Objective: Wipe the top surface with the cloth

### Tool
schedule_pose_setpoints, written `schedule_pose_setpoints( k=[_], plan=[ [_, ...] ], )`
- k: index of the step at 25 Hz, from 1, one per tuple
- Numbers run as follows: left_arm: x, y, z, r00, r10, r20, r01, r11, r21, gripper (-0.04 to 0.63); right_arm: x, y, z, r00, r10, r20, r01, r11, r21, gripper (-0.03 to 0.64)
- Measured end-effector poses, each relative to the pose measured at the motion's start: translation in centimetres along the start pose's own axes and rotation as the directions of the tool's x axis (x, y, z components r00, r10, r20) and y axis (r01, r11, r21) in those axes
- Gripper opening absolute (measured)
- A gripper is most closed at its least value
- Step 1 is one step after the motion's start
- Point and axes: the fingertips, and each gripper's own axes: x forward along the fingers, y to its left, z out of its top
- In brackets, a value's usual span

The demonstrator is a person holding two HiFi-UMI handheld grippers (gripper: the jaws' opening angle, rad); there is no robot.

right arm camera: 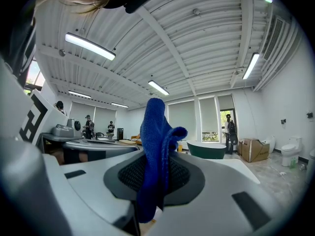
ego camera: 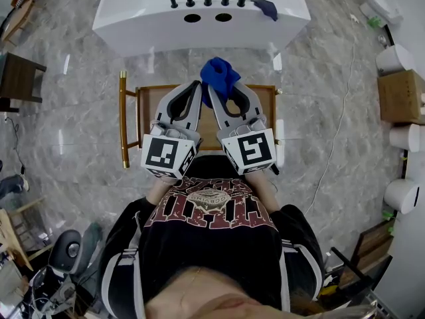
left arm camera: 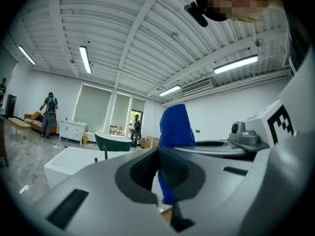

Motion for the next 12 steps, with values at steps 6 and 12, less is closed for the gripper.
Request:
schedule_pose_setpoints(
  k=[6, 12],
  plan=[
    [0.18, -0.17, -0.12, 1.000, -0.003, -0.006, 0.003, 1.000, 0.017, 0.047, 0.18, 0.17, -0.18, 1.000, 0.005, -0.005, -0.005, 1.000, -0.004, 0.085],
    [0.47, -0.30, -0.14, 1.000, -0.008, -0.008, 0.008, 1.000, 0.020, 0.047, 0.25, 0.01, -0.35, 1.000, 0.007, -0.015, -0.007, 1.000, -0.009, 0.086]
  ],
)
